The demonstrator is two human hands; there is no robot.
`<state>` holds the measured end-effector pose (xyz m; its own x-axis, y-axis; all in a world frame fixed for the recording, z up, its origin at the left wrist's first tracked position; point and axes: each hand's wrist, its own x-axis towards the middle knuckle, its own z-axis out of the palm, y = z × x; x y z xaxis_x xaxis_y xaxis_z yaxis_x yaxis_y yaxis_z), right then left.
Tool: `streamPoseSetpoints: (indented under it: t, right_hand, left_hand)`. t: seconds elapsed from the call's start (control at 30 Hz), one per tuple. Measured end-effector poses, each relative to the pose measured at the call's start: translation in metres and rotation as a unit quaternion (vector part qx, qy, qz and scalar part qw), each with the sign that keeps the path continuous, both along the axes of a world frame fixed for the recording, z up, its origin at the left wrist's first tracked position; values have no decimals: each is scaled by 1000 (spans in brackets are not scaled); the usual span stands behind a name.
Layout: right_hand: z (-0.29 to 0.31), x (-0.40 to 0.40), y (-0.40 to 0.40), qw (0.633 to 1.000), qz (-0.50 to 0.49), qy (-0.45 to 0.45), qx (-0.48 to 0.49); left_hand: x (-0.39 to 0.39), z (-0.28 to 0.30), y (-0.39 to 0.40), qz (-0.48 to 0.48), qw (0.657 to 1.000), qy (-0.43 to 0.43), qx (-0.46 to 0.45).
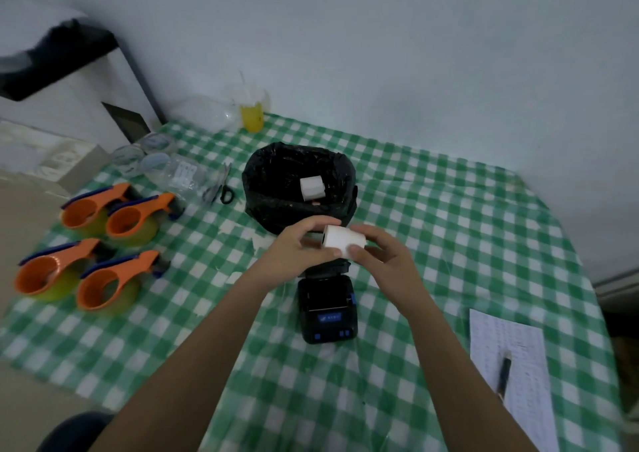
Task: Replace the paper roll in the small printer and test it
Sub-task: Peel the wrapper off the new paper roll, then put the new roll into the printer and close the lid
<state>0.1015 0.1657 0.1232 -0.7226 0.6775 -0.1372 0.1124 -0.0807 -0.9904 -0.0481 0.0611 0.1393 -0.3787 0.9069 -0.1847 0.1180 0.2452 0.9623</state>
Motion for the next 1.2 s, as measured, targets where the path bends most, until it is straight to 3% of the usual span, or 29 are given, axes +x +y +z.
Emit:
streamPoseSetpoints:
  t: [0.23,0.43,0.5,0.63,0.77,0.97,1.2]
  right_hand:
    - [14,3,-19,999,-26,5,37]
    - [27,-11,-43,994,-55,40,-90]
    - [29,-15,-47,993,-64,24,-96]
    - [35,-8,-38,998,41,-18,44]
    - [45,-2,-24,975,141,-55,165]
    - [48,-9,-29,955,87,-56,279]
    - [38,-12,-39,965,9,-75,252]
  left_hand:
    - [7,11,-23,22,1000,-1,10]
    - [17,17,-20,137,975,-171,19]
    - [19,19,-18,172,967,-189,19]
    - [12,21,-19,199,962,-187,11]
    - [7,27,-20,145,973,-181,-13]
    - [10,32,-19,127,969,-209,-22]
    - [12,23,-19,138,971,-189,-41]
